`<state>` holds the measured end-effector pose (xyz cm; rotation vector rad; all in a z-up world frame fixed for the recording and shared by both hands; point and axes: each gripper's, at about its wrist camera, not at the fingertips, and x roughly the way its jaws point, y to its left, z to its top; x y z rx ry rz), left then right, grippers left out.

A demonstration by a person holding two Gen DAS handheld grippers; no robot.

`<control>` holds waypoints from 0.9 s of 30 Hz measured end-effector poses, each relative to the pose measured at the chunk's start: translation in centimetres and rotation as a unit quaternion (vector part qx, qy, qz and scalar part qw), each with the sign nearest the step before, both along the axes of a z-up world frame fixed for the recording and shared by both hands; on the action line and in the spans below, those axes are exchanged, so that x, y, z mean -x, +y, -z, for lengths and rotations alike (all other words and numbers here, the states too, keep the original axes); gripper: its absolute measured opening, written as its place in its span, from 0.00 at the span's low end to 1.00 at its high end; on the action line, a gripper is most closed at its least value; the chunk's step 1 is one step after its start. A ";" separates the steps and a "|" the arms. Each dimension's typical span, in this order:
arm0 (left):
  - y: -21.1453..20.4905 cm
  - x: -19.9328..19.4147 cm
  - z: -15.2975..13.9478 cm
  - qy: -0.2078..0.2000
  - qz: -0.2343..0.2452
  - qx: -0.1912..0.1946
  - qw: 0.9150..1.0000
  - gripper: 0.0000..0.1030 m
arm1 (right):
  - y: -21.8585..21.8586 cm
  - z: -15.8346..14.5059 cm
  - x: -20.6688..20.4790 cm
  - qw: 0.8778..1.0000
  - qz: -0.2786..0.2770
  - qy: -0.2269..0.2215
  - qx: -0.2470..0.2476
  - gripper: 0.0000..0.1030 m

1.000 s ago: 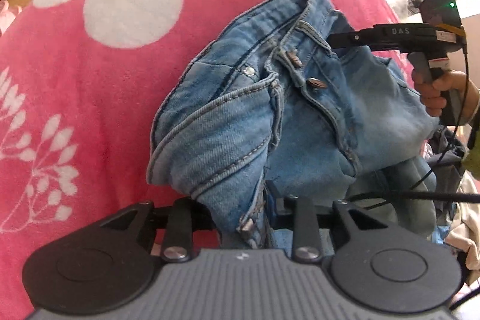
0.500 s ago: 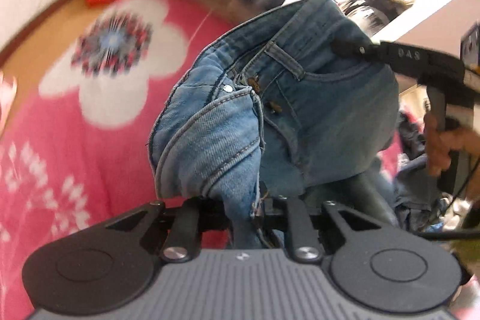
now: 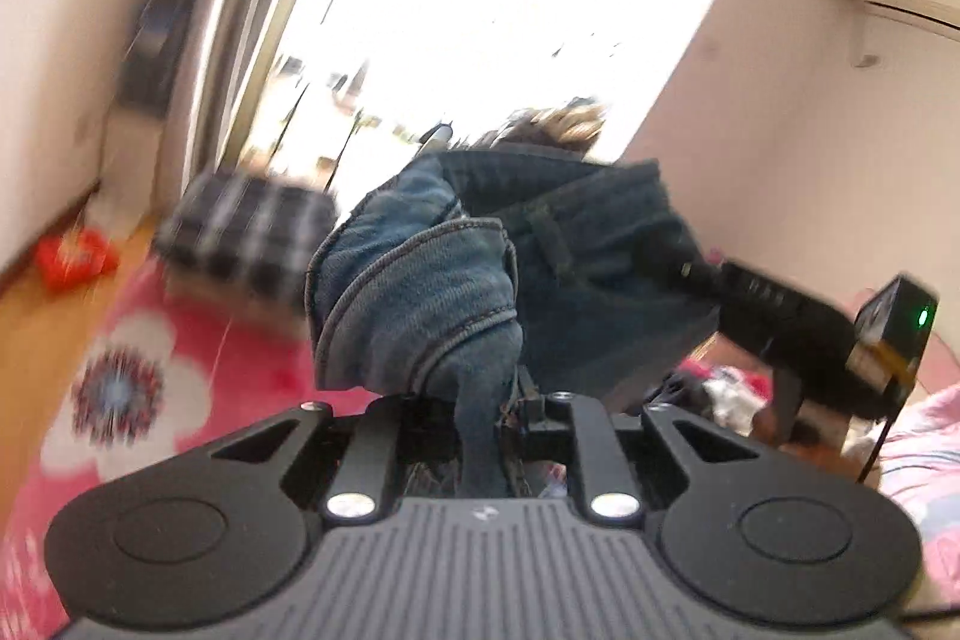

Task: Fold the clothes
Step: 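Lift the jeans up off the bed with both grippers, shaking them out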

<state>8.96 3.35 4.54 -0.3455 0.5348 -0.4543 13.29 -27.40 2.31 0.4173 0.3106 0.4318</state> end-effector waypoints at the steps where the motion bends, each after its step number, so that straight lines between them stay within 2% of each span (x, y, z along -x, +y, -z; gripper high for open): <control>1: -0.5 0.4 -1.4 -0.014 0.005 0.001 1.000 0.17 | -0.8 -0.7 1.0 1.000 0.006 -0.013 -0.009 0.15; 8: -5.3 2.2 -9.1 -0.092 0.049 0.010 0.994 0.17 | -6.9 -5.2 5.3 0.995 0.045 -0.084 -0.032 0.15; 15: -11.1 2.0 -16.3 -0.155 0.110 0.059 0.980 0.17 | -14.6 -12.9 7.1 0.984 0.073 -0.158 -0.023 0.15; 18: -13.9 2.3 -20.4 -0.190 0.137 0.083 0.969 0.17 | -17.5 -18.3 8.3 0.977 0.076 -0.198 -0.015 0.15; 22: -17.5 3.8 -27.0 -0.248 0.177 0.116 0.945 0.17 | -20.7 -26.6 10.6 0.963 0.084 -0.257 0.009 0.15; 27: -20.4 5.4 -34.6 -0.278 0.207 0.177 0.921 0.17 | -23.9 -37.3 13.3 0.940 0.103 -0.322 0.046 0.14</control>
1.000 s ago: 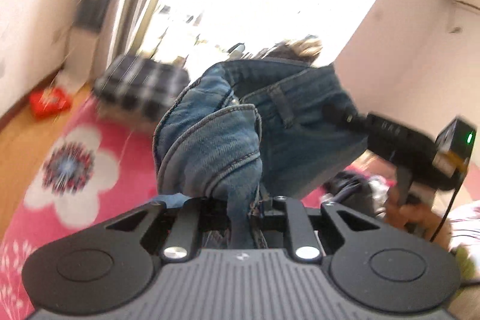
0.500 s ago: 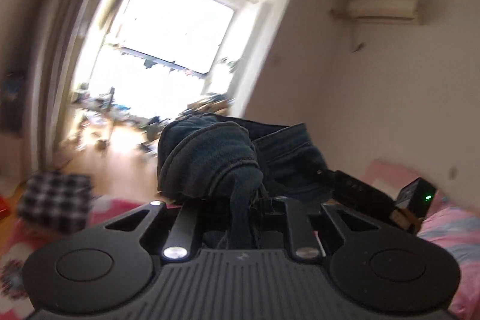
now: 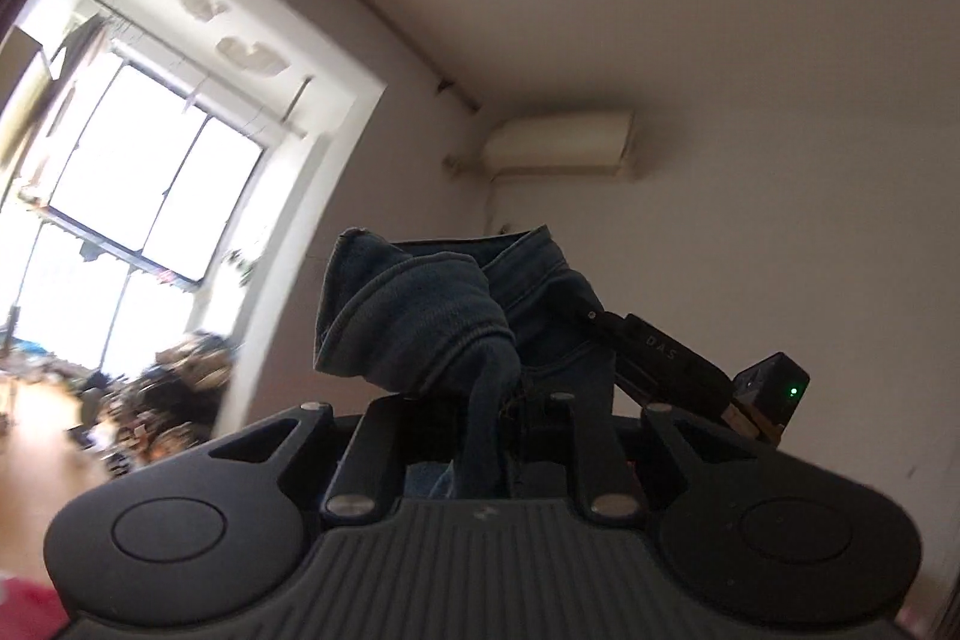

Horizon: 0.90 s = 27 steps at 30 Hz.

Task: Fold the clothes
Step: 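Lift the jeans up off the bed with both grippers, shaking them out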

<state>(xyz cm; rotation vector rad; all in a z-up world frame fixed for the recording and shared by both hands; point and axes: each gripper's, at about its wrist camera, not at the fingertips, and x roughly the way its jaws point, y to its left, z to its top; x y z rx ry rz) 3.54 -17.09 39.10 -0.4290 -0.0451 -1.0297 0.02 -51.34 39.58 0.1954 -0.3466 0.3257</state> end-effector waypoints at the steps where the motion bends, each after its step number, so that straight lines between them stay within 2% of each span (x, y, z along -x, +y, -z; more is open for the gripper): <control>1: -0.4 0.1 -1.1 -0.002 0.005 0.009 1.000 0.17 | -0.5 -1.9 0.3 1.000 0.006 -0.011 0.005 0.15; 4: -0.9 0.2 -3.5 -0.022 0.008 0.023 0.999 0.17 | -1.2 -7.0 1.3 0.998 0.028 -0.043 0.027 0.15; 6: -0.8 0.1 -4.0 -0.032 0.006 0.027 0.999 0.17 | -1.5 -9.3 1.7 0.997 0.033 -0.055 0.035 0.14; 9: 0.0 -0.8 -2.9 -0.031 -0.008 0.021 0.999 0.17 | -1.3 -9.8 0.8 0.997 0.035 -0.054 0.044 0.15; 12: 0.4 -1.8 0.0 -0.010 -0.036 -0.002 0.999 0.17 | -0.7 -7.4 -1.3 0.997 0.032 -0.031 0.055 0.15; 14: 1.4 -2.6 3.2 0.019 -0.063 -0.026 0.998 0.17 | 0.0 -4.2 -3.2 0.998 0.024 -0.007 0.064 0.15; 17: 3.6 -3.6 9.2 0.070 -0.108 -0.060 0.990 0.17 | 2.0 2.6 -7.1 0.997 -0.006 0.045 0.069 0.15; 20: 7.1 -4.7 16.7 0.133 -0.154 -0.090 0.975 0.17 | 5.1 9.9 -11.1 0.992 -0.042 0.099 0.069 0.15; 23: 10.9 -4.8 23.9 0.193 -0.216 -0.116 0.950 0.17 | 9.2 18.4 -15.1 0.981 -0.084 0.161 0.061 0.14; 25: 13.5 -5.1 28.5 0.246 -0.251 -0.122 0.928 0.17 | 12.8 24.5 -17.7 0.969 -0.116 0.211 0.049 0.14; 27: 16.0 -5.5 33.1 0.296 -0.287 -0.129 0.902 0.17 | 17.1 30.7 -20.2 0.953 -0.139 0.264 0.047 0.14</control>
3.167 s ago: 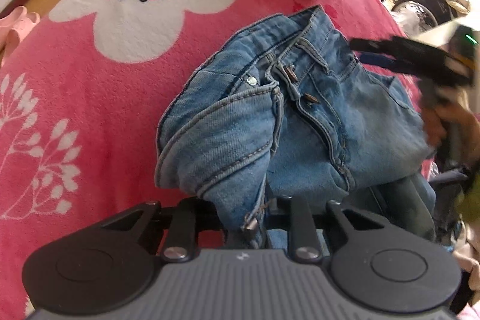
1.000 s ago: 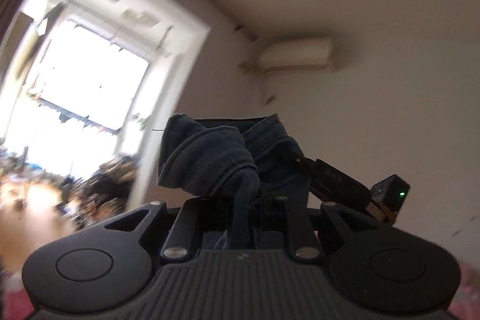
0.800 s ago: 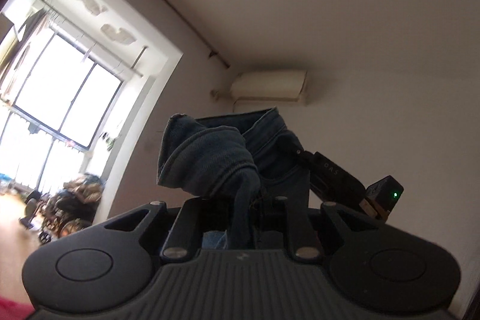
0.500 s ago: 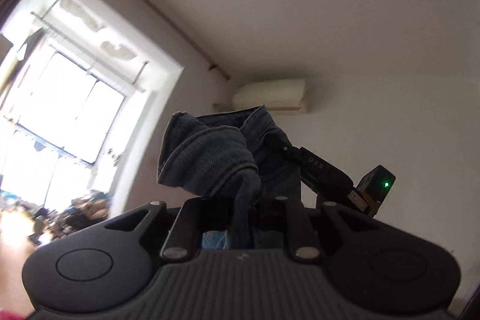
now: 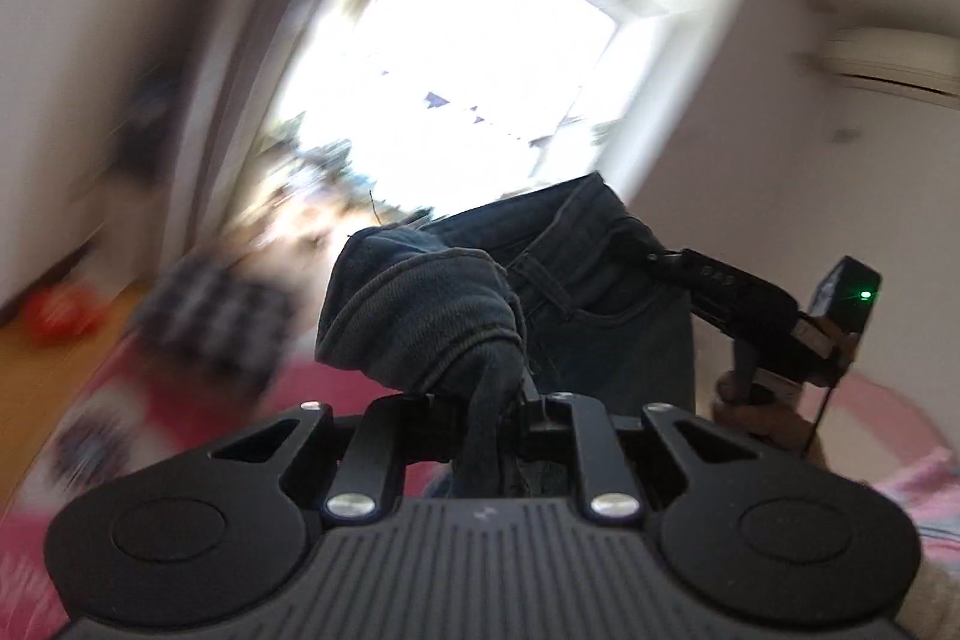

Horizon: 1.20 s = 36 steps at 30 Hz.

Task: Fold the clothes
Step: 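Lift the jeans up off the bed with both grippers, shaking them out, then lower the jeans flat onto the bed with both grippers holding the waistband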

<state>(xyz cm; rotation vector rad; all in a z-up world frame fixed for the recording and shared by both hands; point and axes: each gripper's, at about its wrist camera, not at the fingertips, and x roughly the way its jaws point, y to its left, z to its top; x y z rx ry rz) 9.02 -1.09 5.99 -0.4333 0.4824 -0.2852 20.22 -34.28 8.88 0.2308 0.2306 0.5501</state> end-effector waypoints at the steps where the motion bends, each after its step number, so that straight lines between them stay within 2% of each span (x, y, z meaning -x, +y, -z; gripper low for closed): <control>1: 1.2 -0.3 2.2 0.023 -0.021 -0.006 0.999 0.17 | 2.2 2.9 -1.4 1.000 -0.011 0.029 0.003 0.14; 4: 4.2 -1.9 7.9 0.089 -0.075 -0.025 0.993 0.17 | 8.6 11.0 -5.9 0.993 -0.044 0.111 0.019 0.14; 7: 8.2 -3.2 13.0 0.148 -0.122 -0.033 0.981 0.17 | 16.7 17.9 -10.0 0.978 -0.081 0.181 0.058 0.14; 9: 10.4 -4.0 15.4 0.180 -0.149 -0.032 0.972 0.17 | 22.0 19.6 -13.1 0.967 -0.103 0.214 0.091 0.14; 12: 14.9 -6.2 18.1 0.215 -0.175 -0.036 0.960 0.17 | 27.2 22.6 -15.5 0.951 -0.136 0.238 0.145 0.14; 15: 15.5 -6.0 17.8 0.242 -0.196 -0.051 0.949 0.17 | 31.1 23.1 -16.4 0.939 -0.167 0.239 0.182 0.14; 16: 16.3 -5.4 18.6 0.253 -0.199 -0.056 0.945 0.19 | 32.2 23.5 -16.9 0.936 -0.177 0.237 0.191 0.14; 18: 19.3 -3.8 22.0 0.282 -0.200 -0.056 0.937 0.33 | 34.1 24.6 -17.4 0.930 -0.189 0.237 0.208 0.14; 20: 21.4 -2.7 23.6 0.318 -0.207 -0.034 0.924 0.42 | 35.9 26.9 -17.8 0.920 -0.196 0.248 0.232 0.18; 22: 23.1 -2.6 25.2 0.350 -0.214 0.000 0.912 0.44 | 37.6 29.3 -17.7 0.899 -0.203 0.271 0.277 0.21; 23: 24.3 -2.9 25.9 0.362 -0.218 0.018 0.906 0.47 | 38.4 30.5 -17.9 0.889 -0.201 0.281 0.299 0.25; 24: 25.5 -2.8 26.3 0.369 -0.221 0.038 0.902 0.48 | 38.8 31.3 -18.1 0.884 -0.196 0.289 0.311 0.27; 26: 27.3 -1.5 26.7 0.373 -0.231 0.076 0.896 0.51 | 38.2 31.1 -18.5 0.889 -0.186 0.303 0.289 0.39; 29: 29.1 0.6 27.5 0.368 -0.235 0.095 0.895 0.54 | 36.2 29.5 -18.8 0.904 -0.160 0.318 0.238 0.47; 31: 29.8 0.5 28.0 0.370 -0.244 0.089 0.892 0.54 | 34.4 28.5 -19.6 0.915 -0.136 0.323 0.198 0.50; 32: 30.0 0.2 28.0 0.364 -0.248 0.083 0.894 0.53 | 33.0 28.3 -19.9 0.919 -0.125 0.327 0.179 0.51; 33: 30.1 -0.1 27.9 0.355 -0.248 0.071 0.899 0.53 | 31.8 28.3 -20.1 0.922 -0.117 0.333 0.161 0.51; 36: 30.2 -2.4 28.1 0.316 -0.227 0.021 0.921 0.54 | 29.3 27.8 -19.7 0.922 -0.097 0.351 0.128 0.52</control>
